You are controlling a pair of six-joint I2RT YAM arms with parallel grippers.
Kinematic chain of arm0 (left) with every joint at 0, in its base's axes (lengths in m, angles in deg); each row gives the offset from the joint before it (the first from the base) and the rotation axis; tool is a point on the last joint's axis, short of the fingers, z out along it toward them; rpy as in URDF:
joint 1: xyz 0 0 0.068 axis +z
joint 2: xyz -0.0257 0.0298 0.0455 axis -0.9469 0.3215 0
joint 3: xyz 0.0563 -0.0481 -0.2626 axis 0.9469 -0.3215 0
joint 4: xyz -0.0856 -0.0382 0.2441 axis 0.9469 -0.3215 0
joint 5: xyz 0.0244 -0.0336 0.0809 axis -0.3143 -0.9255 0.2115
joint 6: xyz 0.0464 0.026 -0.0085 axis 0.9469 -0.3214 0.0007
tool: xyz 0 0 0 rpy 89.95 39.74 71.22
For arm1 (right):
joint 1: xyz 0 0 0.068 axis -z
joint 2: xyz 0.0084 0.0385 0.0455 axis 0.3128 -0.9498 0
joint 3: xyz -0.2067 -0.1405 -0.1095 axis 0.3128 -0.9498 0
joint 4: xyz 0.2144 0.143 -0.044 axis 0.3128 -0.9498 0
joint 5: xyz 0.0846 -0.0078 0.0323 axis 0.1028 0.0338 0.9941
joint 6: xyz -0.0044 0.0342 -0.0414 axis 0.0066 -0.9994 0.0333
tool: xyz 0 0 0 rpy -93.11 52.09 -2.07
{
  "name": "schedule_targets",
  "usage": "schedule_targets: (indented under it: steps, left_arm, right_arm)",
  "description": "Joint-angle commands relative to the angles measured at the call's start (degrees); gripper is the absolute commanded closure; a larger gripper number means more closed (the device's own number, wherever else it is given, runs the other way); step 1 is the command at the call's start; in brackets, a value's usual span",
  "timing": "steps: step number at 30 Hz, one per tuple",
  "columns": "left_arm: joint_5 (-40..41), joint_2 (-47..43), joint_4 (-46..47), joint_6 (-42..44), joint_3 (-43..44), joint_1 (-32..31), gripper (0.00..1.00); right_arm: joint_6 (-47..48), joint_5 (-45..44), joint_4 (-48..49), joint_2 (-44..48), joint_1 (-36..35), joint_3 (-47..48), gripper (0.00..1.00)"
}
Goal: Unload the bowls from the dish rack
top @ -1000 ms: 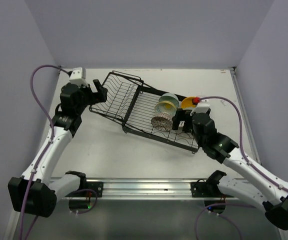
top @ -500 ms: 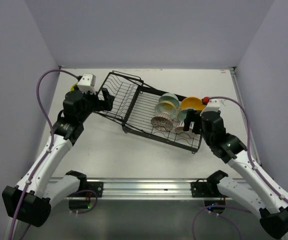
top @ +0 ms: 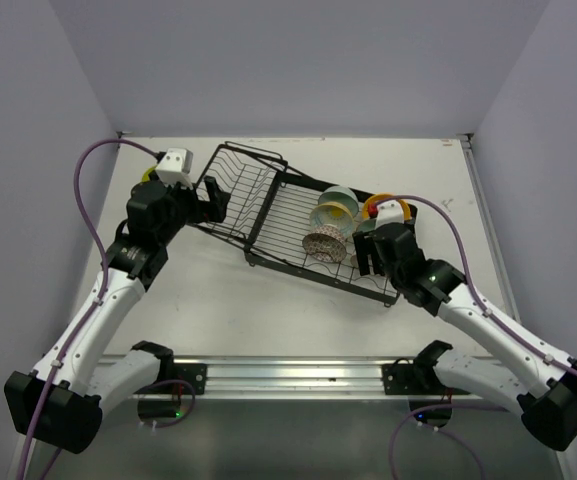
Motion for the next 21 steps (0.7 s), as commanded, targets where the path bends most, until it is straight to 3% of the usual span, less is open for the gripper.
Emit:
schedule_targets:
  steps: [1,21]
  left_arm:
    - [-0.6,-0.1,0.5,0.6,0.4,-0.2,0.00]
    - [-1.1,1.0,0.0,0.3,0.7,-0.2,0.00]
  right_arm:
    - [3.7,-5.4,3.1,-1.1,-1.0,-0.1,0.20]
    - [16.7,-3.8,4.9,-4.6,-3.6,-2.0,0.24]
